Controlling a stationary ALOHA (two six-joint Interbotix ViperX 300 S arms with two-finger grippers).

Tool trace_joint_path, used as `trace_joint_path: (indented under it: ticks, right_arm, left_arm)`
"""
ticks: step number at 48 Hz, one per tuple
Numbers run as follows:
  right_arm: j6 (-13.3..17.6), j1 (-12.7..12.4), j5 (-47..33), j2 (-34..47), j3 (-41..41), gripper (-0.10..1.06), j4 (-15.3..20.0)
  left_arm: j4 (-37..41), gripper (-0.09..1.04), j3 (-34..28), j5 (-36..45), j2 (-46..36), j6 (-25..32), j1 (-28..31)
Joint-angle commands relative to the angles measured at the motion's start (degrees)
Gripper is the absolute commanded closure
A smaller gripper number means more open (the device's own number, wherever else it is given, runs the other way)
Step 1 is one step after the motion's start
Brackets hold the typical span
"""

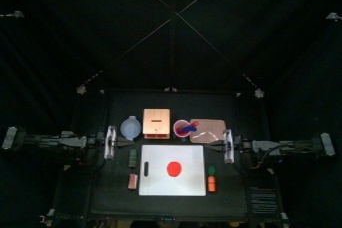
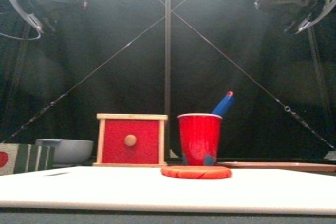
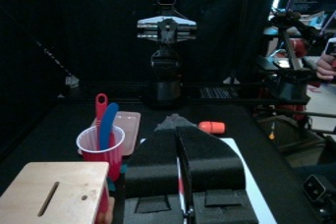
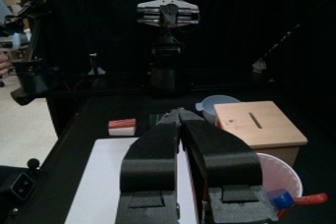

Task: Get the cutter from the drawer then cut the dough then place the extra dough in the bowl
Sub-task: Open the drawer

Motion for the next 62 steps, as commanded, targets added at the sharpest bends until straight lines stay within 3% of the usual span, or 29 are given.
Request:
trace_joint_path:
  ticks: [1, 16, 29, 37, 46, 62]
  right_arm:
    - [-0.97, -2.81, -1.14, 3.87, -1.67, 1.01, -1.32]
    - [-0.44, -11.95, -10.72, 28.65, -14.24, 1.01, -12.74]
    - [0.26, -17.4, -15.47, 50.01, -29.09, 1.01, -13.71]
    - [0.35, -18.63, -15.47, 62.31, -38.41, 1.01, -12.83]
    - [0.18, -19.86, -15.12, 71.72, -46.85, 1.01, -13.1]
    - [0.18, -20.39, -10.2, 75.67, -49.13, 1.01, -13.18]
  left_arm:
    - [-3.96, 0.88, -0.88, -2.9, 4.57, -0.44, 0.26]
    - [-25.66, 0.84, -0.88, -15.73, 18.19, -0.7, -1.49]
    - [-43.59, 0.77, -2.02, -23.64, 27.77, -2.64, -6.77]
    - [-53.09, 0.69, -2.2, -24.26, 34.19, -7.65, -6.77]
    - [-53.53, 0.57, -4.39, -24.43, 40.69, -11.78, -6.68]
    - [-53.79, 0.24, -8.79, -24.43, 48.43, -22.06, -5.98]
